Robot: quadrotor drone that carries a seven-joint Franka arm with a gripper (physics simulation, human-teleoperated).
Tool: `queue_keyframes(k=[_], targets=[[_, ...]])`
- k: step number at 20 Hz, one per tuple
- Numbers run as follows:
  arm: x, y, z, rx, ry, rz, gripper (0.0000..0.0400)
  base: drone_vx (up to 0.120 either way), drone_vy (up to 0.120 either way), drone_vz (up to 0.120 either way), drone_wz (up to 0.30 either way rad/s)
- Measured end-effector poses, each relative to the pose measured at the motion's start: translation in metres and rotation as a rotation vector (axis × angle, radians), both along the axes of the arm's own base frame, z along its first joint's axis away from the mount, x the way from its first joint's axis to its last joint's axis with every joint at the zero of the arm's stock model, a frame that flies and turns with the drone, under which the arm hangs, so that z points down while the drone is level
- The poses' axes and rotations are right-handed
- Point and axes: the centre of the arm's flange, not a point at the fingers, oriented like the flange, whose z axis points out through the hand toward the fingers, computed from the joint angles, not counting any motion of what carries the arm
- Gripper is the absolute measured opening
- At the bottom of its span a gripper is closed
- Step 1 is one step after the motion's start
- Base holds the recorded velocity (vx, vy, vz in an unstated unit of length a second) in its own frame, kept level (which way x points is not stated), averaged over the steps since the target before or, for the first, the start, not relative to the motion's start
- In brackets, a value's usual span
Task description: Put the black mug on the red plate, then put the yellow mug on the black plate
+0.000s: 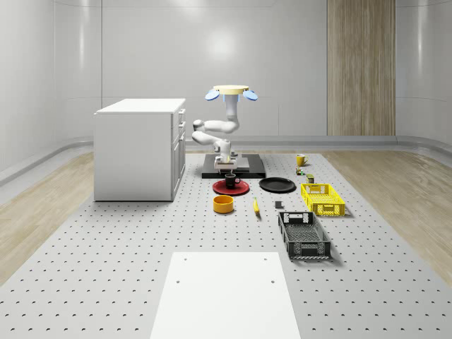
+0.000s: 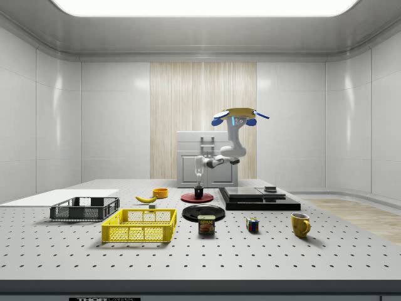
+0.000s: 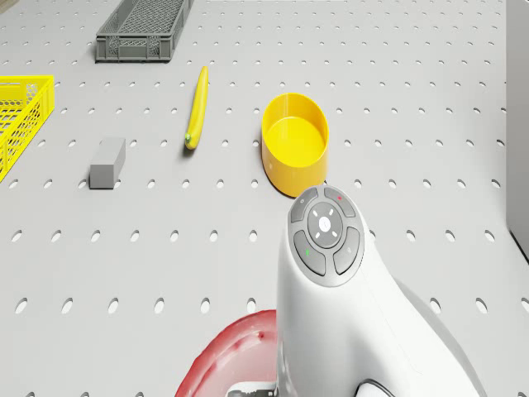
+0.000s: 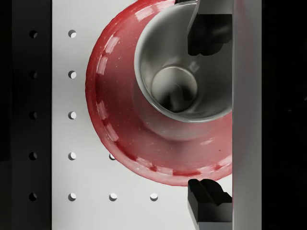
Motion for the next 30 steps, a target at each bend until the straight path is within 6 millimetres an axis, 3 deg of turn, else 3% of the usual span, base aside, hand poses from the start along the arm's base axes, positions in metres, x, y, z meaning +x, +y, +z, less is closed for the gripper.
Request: queue_keyframes(k=[8, 15, 21, 30], targets=[[0.000, 0.000, -0.018, 0.000, 0.000, 0.000, 0.0398, 0.000, 0.000, 0.000, 0.000], [0.000, 0.000, -0.021, 0.000, 0.000, 0.000, 0.0400, 0.000, 0.006, 0.114, 0.000], [0.000, 0.000, -0.021, 0.000, 0.000, 0.000, 0.0400, -0.007, 0.120, 0.007, 0.000], [0.000, 0.000, -0.022, 0.000, 0.000, 0.000, 0.0400, -0.120, 0.120, 0.000, 0.000]])
